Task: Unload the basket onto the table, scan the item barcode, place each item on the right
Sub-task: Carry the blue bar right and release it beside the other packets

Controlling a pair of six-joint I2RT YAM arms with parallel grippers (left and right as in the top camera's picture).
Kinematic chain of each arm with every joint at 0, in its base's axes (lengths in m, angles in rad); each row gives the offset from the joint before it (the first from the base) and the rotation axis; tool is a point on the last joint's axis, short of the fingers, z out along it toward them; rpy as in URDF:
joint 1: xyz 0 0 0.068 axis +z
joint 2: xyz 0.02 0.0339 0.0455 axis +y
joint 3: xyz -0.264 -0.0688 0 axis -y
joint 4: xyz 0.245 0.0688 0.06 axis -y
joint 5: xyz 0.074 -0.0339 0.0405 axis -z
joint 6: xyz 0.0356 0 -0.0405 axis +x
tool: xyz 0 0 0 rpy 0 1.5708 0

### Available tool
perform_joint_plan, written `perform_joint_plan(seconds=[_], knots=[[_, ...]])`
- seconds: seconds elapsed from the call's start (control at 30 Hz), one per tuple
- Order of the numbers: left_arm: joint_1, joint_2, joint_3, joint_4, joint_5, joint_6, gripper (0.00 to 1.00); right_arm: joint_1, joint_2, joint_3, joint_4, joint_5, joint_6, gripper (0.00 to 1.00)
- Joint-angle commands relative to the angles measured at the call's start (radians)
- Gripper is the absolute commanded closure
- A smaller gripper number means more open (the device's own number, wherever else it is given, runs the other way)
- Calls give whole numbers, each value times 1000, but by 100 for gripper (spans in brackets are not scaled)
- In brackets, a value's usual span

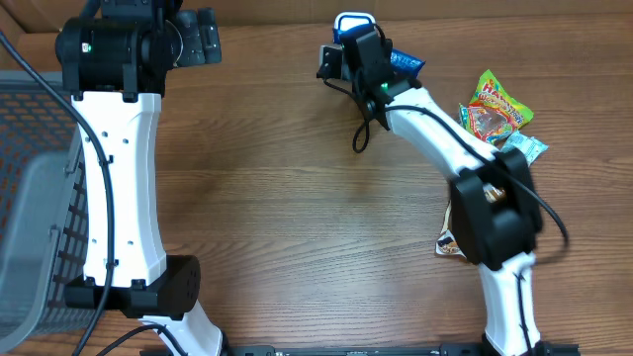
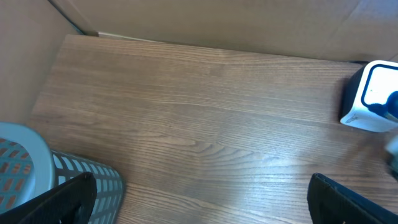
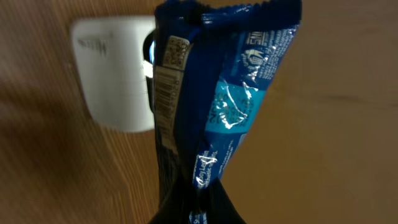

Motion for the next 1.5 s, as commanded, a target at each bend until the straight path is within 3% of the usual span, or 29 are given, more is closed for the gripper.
perform_joint_plan(seconds=[0.0,0.07,0.2,0.4,0.47,0.67,0.83,1.0,1.17,1.33,1.4,1.43,1.47], knots=[[-2,3,1,3,-10,-6,0,21,-233,15,-87,-112,196,96],[-2,3,1,3,-10,-6,0,30,-302,15,-160,-158,326,96],[-2,3,1,3,-10,-6,0,33,-445,15,-271,-216,774,96],[-2,3,1,3,-10,-6,0,-9,-636,15,-579,-217,1209,96],[-2,3,1,3,-10,-6,0,-106,-689,15,-694,-188,1357,96],[-2,3,1,3,-10,-6,0,-449,-685,8,-843,-186,1578,96],[-2,3,1,3,-10,-6,1,-713,-617,-105,-846,-207,1639,96],[-2,3,1,3,-10,-6,0,-863,-512,-244,-772,-263,1629,96],[-2,3,1,3,-10,-6,0,-889,-403,-290,-718,-346,1490,96],[-2,3,1,3,-10,-6,0,-870,-336,-291,-695,-372,1402,88],[-2,3,1,3,-10,-6,1,-866,-336,-291,-690,-372,1402,82],[-2,3,1,3,-10,-6,0,-866,-339,-286,-690,-378,1402,73],[-2,3,1,3,-10,-6,0,-866,-339,-275,-694,-396,1401,56]])
